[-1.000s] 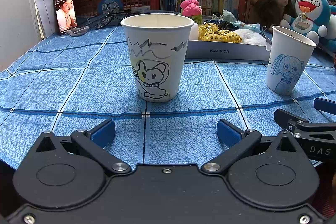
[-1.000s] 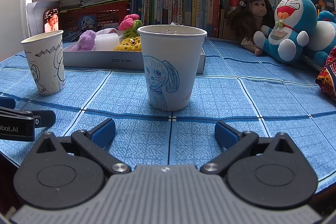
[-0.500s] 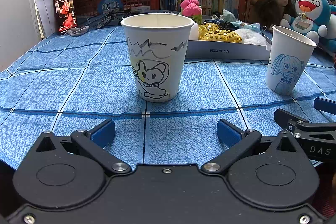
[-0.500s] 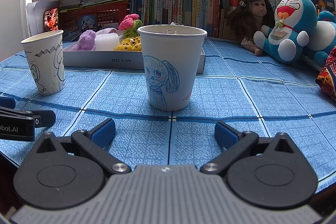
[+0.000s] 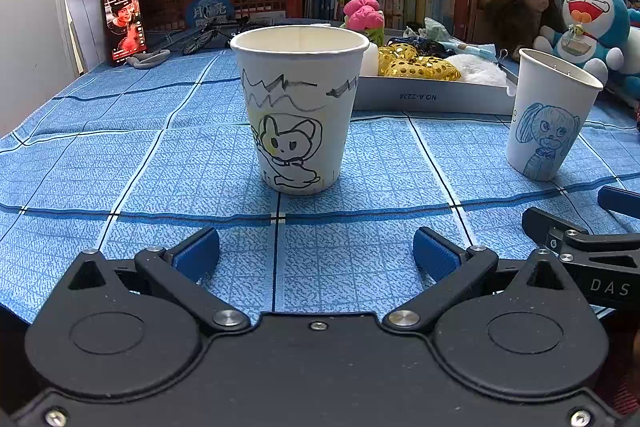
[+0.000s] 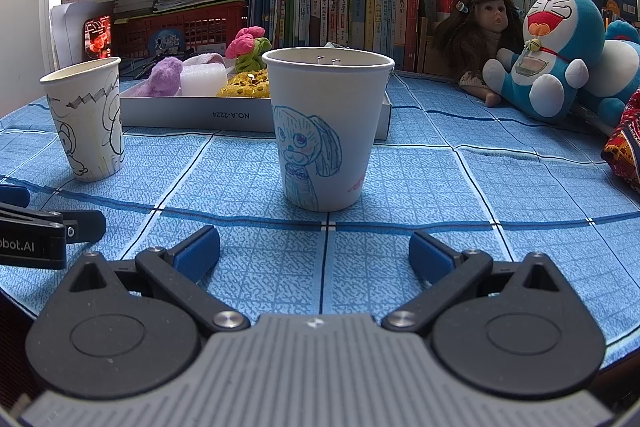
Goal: Organize soft objects
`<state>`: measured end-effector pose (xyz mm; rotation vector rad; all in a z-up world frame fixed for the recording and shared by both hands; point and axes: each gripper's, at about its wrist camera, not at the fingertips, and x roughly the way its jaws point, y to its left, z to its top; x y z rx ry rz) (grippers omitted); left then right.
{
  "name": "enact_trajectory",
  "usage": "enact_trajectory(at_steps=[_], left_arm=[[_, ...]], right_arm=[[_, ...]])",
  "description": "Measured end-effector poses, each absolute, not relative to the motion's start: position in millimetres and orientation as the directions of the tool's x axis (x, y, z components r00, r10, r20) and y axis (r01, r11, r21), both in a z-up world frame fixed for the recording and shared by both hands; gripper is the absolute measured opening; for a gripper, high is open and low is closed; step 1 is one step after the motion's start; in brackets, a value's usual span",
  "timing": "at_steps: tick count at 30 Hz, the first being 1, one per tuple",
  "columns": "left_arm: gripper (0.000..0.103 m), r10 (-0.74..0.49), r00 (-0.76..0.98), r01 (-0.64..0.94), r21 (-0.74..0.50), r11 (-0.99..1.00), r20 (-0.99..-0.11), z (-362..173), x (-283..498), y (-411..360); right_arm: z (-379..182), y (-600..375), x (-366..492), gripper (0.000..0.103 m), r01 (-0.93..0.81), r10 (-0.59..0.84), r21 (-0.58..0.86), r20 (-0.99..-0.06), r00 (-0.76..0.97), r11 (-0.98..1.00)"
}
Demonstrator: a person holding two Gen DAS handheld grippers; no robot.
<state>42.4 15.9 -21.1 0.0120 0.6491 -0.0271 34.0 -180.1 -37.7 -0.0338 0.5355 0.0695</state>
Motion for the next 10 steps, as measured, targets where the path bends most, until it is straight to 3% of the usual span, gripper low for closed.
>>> enact_trajectory(at_steps=[10], left_arm=[[0.103,-0.026,0.798,0.035,0.003,0.999,-0.602,-22.6,41.6,17.4]], right_arm=[[-36.4,-180.7,34.9,0.103,-0.077,0.061,-0.009,-0.514,0.855,0.997]])
